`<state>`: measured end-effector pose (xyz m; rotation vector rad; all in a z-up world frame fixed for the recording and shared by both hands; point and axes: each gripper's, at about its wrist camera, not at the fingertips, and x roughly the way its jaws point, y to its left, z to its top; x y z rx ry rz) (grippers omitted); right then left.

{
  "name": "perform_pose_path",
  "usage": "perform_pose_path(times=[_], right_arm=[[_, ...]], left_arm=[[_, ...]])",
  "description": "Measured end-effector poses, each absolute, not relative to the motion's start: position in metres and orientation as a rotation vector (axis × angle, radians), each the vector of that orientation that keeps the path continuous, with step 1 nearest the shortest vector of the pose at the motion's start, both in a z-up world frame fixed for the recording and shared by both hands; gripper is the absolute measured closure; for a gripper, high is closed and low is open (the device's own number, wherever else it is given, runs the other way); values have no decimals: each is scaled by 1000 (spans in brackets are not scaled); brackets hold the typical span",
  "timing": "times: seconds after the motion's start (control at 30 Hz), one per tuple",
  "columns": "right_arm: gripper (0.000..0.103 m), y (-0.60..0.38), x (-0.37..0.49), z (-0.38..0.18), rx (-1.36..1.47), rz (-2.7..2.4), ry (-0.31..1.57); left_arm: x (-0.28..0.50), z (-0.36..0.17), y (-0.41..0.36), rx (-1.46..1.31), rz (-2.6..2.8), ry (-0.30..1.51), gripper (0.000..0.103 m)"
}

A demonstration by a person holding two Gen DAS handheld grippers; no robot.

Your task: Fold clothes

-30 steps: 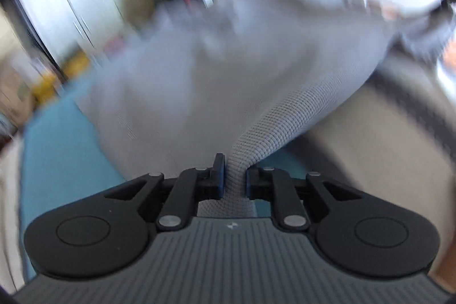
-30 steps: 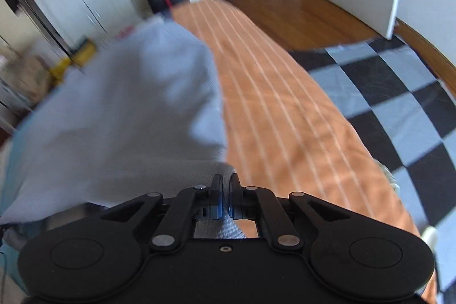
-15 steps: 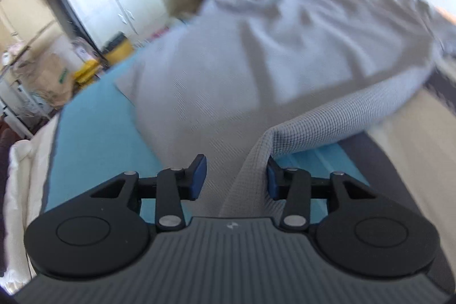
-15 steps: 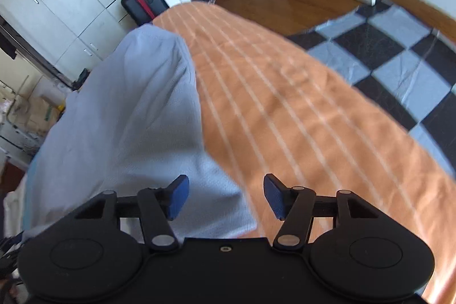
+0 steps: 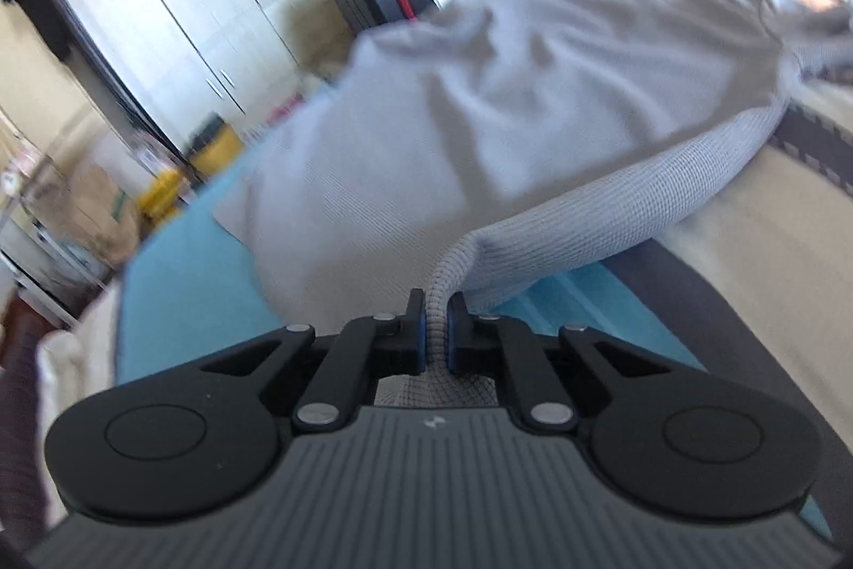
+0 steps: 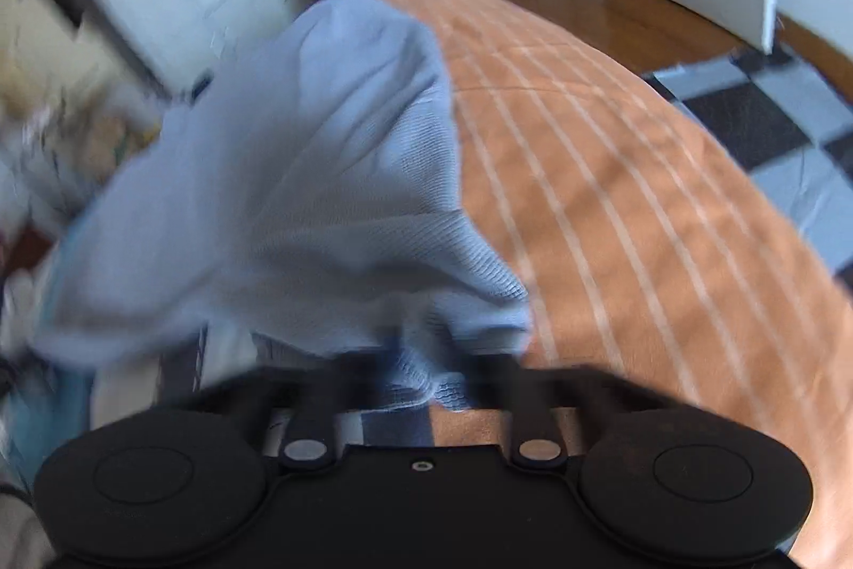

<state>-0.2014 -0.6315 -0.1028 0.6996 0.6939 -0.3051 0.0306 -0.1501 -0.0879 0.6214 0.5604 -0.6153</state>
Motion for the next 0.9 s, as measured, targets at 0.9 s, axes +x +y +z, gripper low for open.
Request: perform_pose_path(times=[0.9], right_arm=[[55, -601, -163, -12, 466, -424, 704]], left_arm=[[60, -35, -113, 402, -745, 753, 76]])
